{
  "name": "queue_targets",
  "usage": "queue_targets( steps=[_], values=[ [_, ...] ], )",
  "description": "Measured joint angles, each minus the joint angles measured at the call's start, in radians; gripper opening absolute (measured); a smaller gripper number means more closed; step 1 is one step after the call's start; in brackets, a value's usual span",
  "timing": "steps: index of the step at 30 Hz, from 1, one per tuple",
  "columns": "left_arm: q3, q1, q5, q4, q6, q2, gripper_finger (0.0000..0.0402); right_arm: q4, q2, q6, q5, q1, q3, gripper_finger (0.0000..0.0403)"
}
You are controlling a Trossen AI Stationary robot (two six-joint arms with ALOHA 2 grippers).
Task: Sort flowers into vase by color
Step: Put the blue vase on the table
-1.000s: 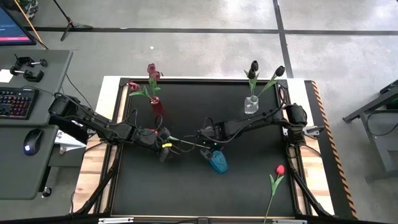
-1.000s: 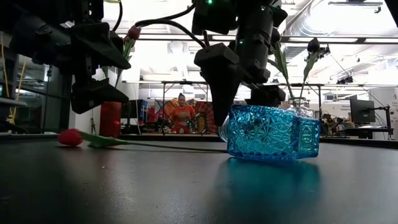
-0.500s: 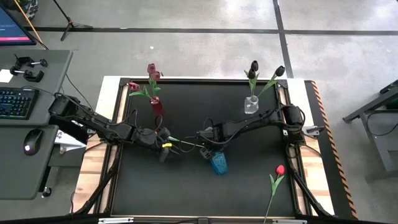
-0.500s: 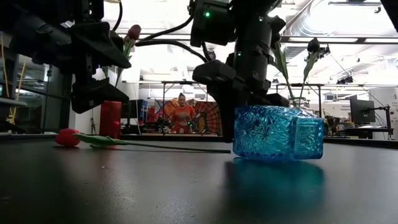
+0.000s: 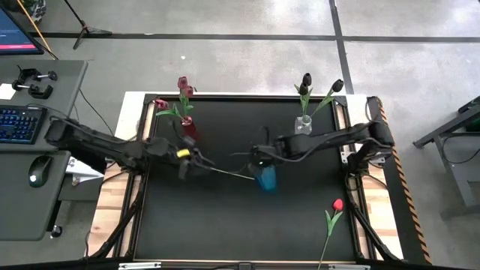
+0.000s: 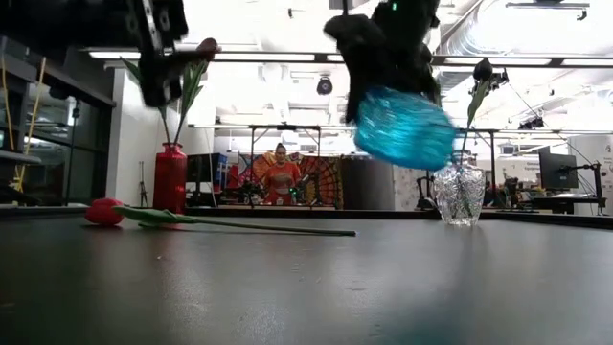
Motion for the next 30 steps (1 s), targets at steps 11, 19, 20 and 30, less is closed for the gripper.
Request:
queue_targets(
  steps=[11,19,20,30],
  values=[
    [0.001,0.111,-0.071,0.139,0.073,-0.209,0.0248,0.880,-0.036,-0.128,0.520,0.006,-0.299,0.0166],
    [0.001,0.123,-0.098,0.157,0.075,-0.205,0.0248,0.937,-0.007,-0.175,0.582,-0.006,-0.395,0.0166],
    [0.001,0.123,-0.102,0.156,0.080,-0.201,0.0248,0.935,-0.007,-0.196,0.595,-0.005,-0.396,0.0166],
    [0.000,0.123,-0.111,0.140,0.099,-0.151,0.0248,0.943,0.055,-0.307,0.555,-0.027,-0.392,0.0212]
  ],
)
